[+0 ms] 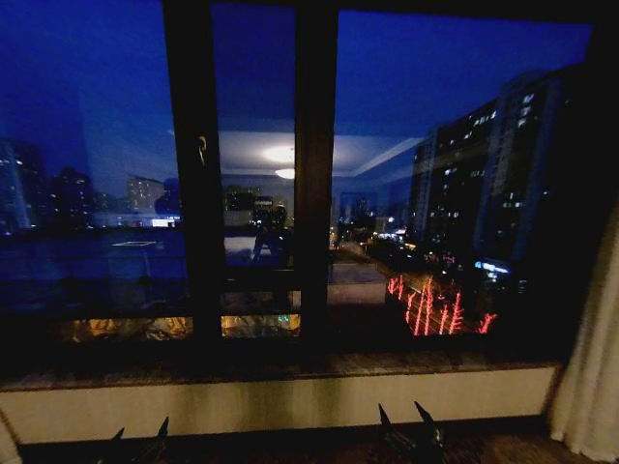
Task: Open the curtains by pulling them apart, changing their state from closed to fully open.
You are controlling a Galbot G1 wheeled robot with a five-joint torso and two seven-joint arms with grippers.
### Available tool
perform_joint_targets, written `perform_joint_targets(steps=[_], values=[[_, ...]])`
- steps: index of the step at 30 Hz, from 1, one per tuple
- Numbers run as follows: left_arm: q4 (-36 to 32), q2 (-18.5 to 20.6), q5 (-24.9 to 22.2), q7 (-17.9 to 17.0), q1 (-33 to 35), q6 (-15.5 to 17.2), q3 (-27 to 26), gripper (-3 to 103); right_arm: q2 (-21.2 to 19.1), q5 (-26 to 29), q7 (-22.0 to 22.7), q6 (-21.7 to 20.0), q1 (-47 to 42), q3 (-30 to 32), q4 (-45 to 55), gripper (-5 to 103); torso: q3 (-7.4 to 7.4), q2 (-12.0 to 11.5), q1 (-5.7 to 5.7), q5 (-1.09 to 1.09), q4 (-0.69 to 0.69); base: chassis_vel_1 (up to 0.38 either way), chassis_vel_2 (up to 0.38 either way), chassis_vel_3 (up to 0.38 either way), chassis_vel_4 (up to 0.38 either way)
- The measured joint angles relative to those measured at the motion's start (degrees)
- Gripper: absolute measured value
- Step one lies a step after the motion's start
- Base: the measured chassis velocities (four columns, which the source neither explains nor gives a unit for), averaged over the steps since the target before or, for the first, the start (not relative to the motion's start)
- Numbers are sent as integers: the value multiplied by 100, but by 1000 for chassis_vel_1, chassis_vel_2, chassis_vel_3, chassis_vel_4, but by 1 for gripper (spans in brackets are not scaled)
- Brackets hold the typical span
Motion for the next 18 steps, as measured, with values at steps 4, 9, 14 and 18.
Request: perform_joint_targets(steps=[4,9,14,18], values=[[6,12,1,1,-3,-8,3,100,0,-1,-27,-26,-31,20,22,100,-3,3,-6,-4,1,0,0,0,0],[8,24,1,1,-8,-11,12,100,0,2,-30,-16,-55,23,23,100,-2,3,-6,-4,2,0,0,0,0],[24,28,2,1,-12,-19,17,100,0,3,-30,1,-51,25,23,100,-1,3,-4,-3,1,-58,-82,63,53],[46,48,0,1,-19,-27,12,100,0,-70,-30,4,-8,18,12,100,-1,3,-4,-5,2,-153,-170,163,145]])
